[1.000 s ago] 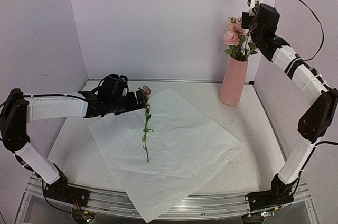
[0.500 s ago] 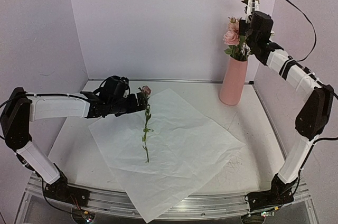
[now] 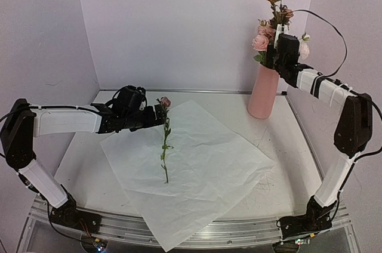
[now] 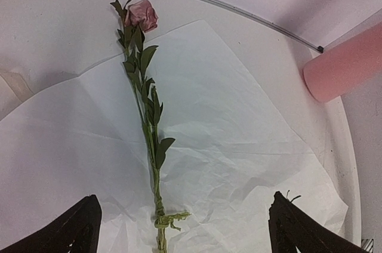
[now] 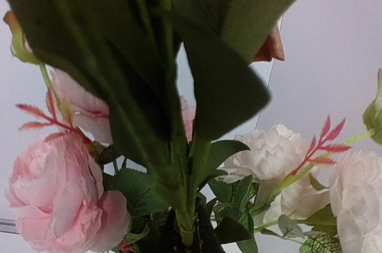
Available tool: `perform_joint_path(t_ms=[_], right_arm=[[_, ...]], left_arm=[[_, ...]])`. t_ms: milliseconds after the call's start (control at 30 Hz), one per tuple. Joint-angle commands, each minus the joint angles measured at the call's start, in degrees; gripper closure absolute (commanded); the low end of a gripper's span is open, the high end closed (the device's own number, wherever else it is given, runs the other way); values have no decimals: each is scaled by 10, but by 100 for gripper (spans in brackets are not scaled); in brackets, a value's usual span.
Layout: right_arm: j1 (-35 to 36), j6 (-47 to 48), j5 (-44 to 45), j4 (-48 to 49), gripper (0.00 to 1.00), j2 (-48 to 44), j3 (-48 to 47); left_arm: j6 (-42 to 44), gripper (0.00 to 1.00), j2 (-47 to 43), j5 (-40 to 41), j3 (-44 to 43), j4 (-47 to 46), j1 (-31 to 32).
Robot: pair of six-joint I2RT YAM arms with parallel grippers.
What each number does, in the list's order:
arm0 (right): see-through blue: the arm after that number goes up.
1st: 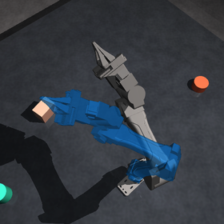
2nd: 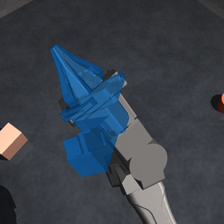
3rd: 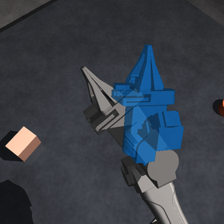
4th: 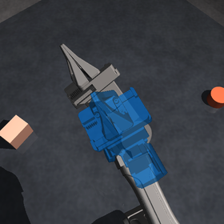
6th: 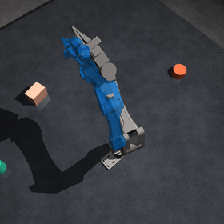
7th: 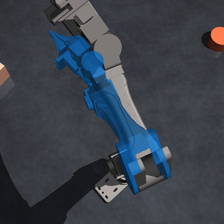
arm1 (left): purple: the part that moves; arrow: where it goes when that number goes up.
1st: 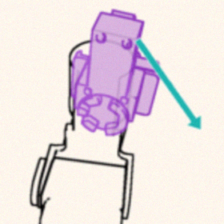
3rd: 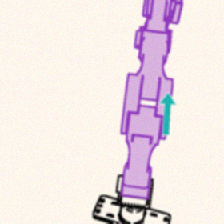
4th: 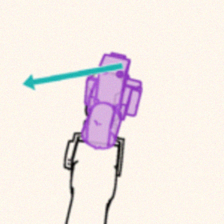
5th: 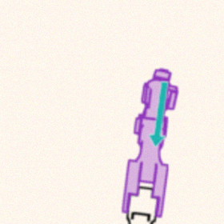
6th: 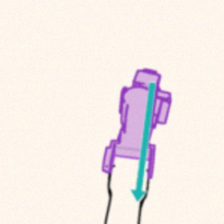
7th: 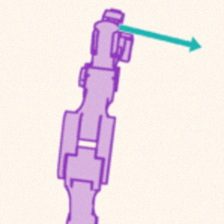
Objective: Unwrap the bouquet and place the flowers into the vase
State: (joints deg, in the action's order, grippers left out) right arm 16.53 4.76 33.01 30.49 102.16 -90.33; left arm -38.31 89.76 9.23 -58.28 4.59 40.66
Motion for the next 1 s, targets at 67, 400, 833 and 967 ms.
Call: perform_joint_path(t_ms=[67,400,833,967], right_arm=[[-1,-34,18,42,100,19,13],[-4,-66,25,15,63,0,30],[-4,-99,-31,-57,42,-67,35],[-4,-112,-56,-81,38,-77,36]], left_arm=[[11,1,-13,12,-20,8,-1],[13,1,-16,8,-18,8,-1],[13,1,-8,-5,-24,9,-1],[13,1,-10,-6,-24,8,0]])
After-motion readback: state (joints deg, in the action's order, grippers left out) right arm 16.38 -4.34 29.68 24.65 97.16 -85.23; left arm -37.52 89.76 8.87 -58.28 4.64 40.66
